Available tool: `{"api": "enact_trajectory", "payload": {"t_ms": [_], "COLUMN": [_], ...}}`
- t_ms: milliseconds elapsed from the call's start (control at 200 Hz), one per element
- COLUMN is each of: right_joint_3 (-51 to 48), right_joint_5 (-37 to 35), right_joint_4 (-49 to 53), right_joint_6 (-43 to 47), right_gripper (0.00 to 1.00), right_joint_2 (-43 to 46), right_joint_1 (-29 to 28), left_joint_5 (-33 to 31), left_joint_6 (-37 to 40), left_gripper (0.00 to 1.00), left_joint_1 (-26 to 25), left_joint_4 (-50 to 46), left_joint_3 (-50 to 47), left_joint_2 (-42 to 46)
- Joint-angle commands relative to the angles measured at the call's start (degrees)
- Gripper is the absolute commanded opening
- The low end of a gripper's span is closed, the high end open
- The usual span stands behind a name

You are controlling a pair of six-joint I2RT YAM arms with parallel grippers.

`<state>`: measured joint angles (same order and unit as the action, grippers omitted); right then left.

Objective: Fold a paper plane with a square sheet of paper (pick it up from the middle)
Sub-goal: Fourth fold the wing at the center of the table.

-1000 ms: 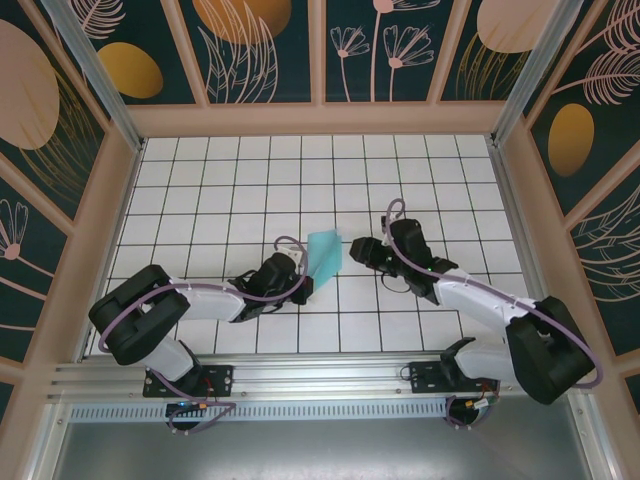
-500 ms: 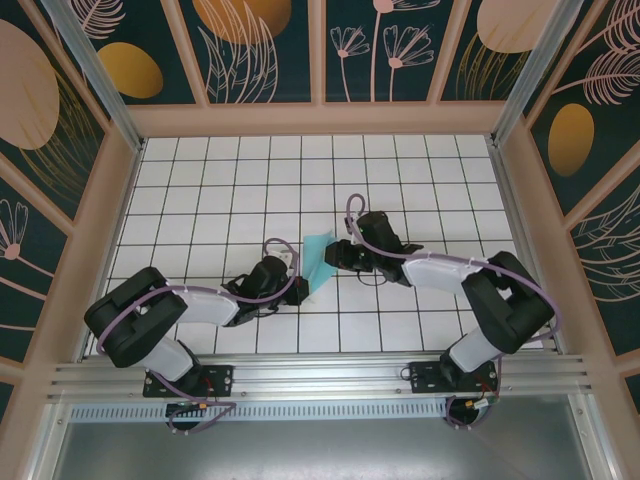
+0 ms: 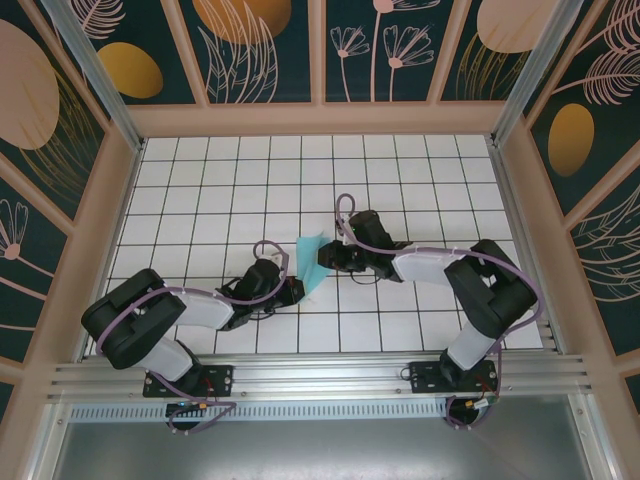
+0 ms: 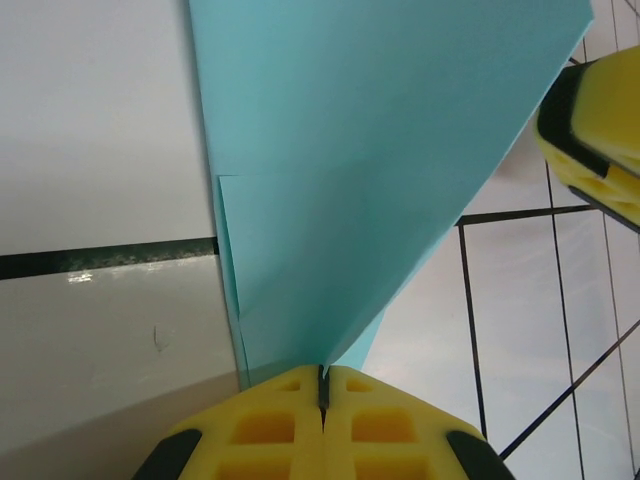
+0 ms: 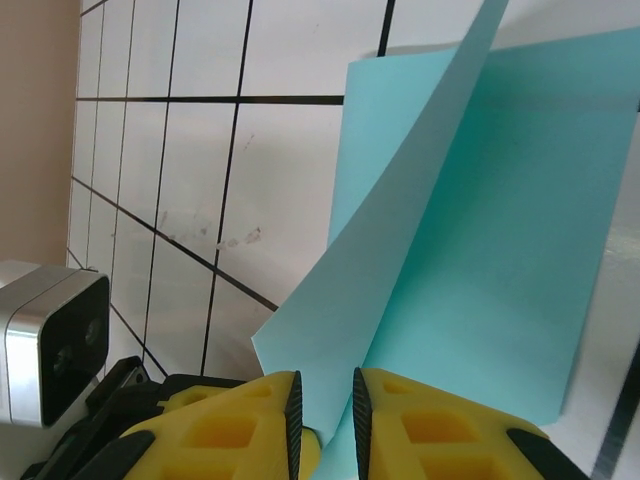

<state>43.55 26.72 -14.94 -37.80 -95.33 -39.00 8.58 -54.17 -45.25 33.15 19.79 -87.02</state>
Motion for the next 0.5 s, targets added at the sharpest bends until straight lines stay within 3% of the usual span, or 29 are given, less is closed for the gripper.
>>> {"api": "enact_trajectory", "payload": {"t_ms": [0, 495], "right_joint_3": [3.1, 6.52], "right_joint_5": [1.63, -3.95], "right_joint_4": [-1.57, 4.91], "right_joint_6": [0.77, -1.13], "right_gripper": [0.23, 0.16], "right_joint_2": [-1.6, -9.66], "right_joint_1": [-0.89, 0.07], "left_joint_5": [-0.03, -1.99], "left_joint_6": [-3.27, -3.09], "left_gripper": [0.0, 0.0], "left_joint_1": [0.52, 0.61], "left_joint_4": [2.97, 3.7], "left_joint_3": [-1.54, -3.22], "left_joint_2": [1.24, 3.41]}}
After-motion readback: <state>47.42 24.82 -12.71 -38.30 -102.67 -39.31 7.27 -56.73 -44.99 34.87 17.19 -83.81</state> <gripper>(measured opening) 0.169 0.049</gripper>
